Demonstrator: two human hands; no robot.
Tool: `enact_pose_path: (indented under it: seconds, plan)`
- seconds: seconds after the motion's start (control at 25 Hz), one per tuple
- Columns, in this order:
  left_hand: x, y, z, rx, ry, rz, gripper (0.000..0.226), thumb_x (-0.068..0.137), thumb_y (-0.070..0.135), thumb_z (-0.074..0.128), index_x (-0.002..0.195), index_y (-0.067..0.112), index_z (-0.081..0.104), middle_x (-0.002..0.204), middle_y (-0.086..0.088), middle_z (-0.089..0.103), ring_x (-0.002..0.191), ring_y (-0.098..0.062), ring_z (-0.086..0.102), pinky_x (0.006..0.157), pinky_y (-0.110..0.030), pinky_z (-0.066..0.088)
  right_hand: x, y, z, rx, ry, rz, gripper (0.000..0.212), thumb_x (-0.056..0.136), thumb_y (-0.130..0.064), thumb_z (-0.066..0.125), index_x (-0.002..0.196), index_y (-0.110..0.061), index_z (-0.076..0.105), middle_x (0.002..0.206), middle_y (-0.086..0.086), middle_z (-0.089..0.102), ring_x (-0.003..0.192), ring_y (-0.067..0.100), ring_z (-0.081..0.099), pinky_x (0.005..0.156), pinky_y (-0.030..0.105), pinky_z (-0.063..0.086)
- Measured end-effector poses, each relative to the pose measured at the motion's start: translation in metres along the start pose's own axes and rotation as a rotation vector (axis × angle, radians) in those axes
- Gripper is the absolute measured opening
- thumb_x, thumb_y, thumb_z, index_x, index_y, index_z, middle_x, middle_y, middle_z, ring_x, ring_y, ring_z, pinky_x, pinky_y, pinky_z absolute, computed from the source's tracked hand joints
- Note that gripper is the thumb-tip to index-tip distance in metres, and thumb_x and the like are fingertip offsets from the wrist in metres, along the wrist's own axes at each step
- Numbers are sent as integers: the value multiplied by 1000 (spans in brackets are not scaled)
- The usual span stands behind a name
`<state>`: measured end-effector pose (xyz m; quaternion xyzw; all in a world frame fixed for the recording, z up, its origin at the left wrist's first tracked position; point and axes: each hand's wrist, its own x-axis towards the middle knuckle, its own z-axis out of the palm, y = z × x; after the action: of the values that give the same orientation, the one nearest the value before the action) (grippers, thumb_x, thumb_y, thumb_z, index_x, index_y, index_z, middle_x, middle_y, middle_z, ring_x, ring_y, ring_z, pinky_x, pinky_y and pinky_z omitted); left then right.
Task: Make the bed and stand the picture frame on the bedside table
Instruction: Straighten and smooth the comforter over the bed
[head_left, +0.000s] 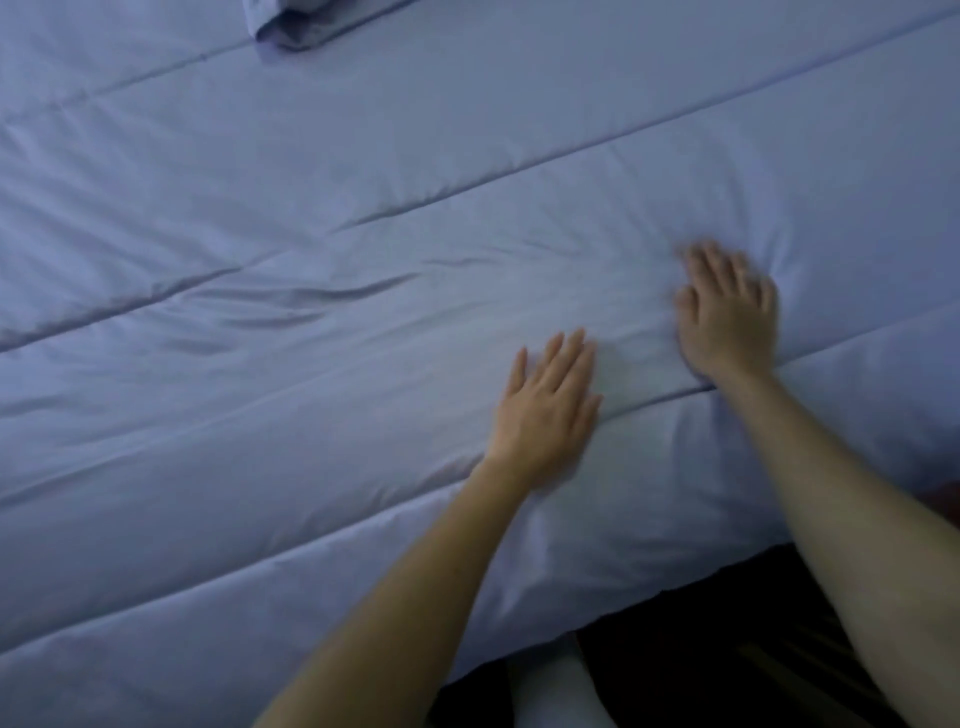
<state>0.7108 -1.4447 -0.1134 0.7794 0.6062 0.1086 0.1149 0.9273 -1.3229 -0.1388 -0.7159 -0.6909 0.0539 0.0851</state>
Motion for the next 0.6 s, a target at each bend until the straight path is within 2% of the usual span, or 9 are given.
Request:
enact_pose_path:
  seconds: [0.04, 0.12, 0.2, 0.24, 0.28, 0.4, 0.44, 0.52, 0.6]
  plan:
    - [-15, -7, 2, 23, -42, -31, 56, 93, 39, 35, 143, 12, 41, 151, -5, 39, 140, -23, 36, 115, -51, 25, -6, 19, -5, 14, 16, 107, 52, 94, -35, 30, 144, -23, 34, 154, 1, 33, 141, 27, 30, 110, 52, 21]
    - [-59, -41, -3, 115, -70, -159, 61, 93, 45, 35, 147, 15, 34, 154, -2, 33, 143, -21, 31, 116, -45, 20, -20, 34, -18, 97, 54, 520, 54, 95, -31, 32, 147, -18, 28, 157, 5, 26, 144, 28, 21, 111, 59, 14]
    - [-108, -85, -18, 182, -88, -311, 67, 93, 52, 29, 148, 15, 31, 155, -3, 30, 143, -22, 29, 115, -43, 19, -41, 4, -26, 233, 64, 864, 58, 96, -33, 31, 149, -11, 21, 158, 10, 21, 146, 31, 16, 110, 65, 10]
    - [-132, -105, -27, 195, -108, -398, 71, 92, 58, 23, 148, 15, 29, 156, -4, 29, 144, -24, 28, 115, -43, 19, -60, -26, -25, 277, 64, 800, 60, 95, -35, 31, 149, -8, 22, 157, 12, 23, 145, 32, 19, 109, 65, 11]
    - [-157, -124, -35, 204, -137, -498, 76, 90, 63, 16, 149, 16, 27, 156, -6, 28, 144, -26, 26, 114, -44, 19, -84, -60, -18, 308, 84, 590, 62, 94, -37, 32, 148, -7, 26, 155, 14, 27, 144, 33, 23, 109, 64, 13]
    - [-214, -159, -56, 228, -266, -719, 83, 84, 72, 4, 151, 24, 17, 159, -7, 19, 146, -30, 18, 113, -52, 16, -182, -152, 5, 284, -64, -335, 60, 90, -42, 40, 144, -17, 36, 152, 5, 36, 142, 24, 28, 111, 58, 14]
    - [-223, -160, -59, 220, -292, -781, 82, 83, 73, 7, 151, 27, 13, 160, -6, 13, 147, -31, 13, 113, -55, 14, -207, -162, 9, 203, -131, -547, 58, 89, -45, 42, 143, -23, 38, 152, 0, 37, 141, 21, 30, 110, 58, 17]
    - [-225, -151, -61, 162, -315, -940, 79, 86, 69, 16, 152, 28, 3, 161, -6, -2, 148, -31, 1, 114, -57, 11, -227, -144, 12, 73, -202, -697, 55, 89, -46, 43, 141, -30, 41, 151, -4, 39, 137, 19, 39, 108, 54, 22]
    - [-212, -128, -65, 89, -337, -1107, 83, 89, 65, 24, 152, 19, -4, 160, -12, -11, 147, -37, -6, 116, -55, 10, -224, -102, 8, 20, -173, -536, 53, 88, -45, 42, 139, -32, 43, 150, -5, 40, 133, 20, 46, 107, 50, 24]
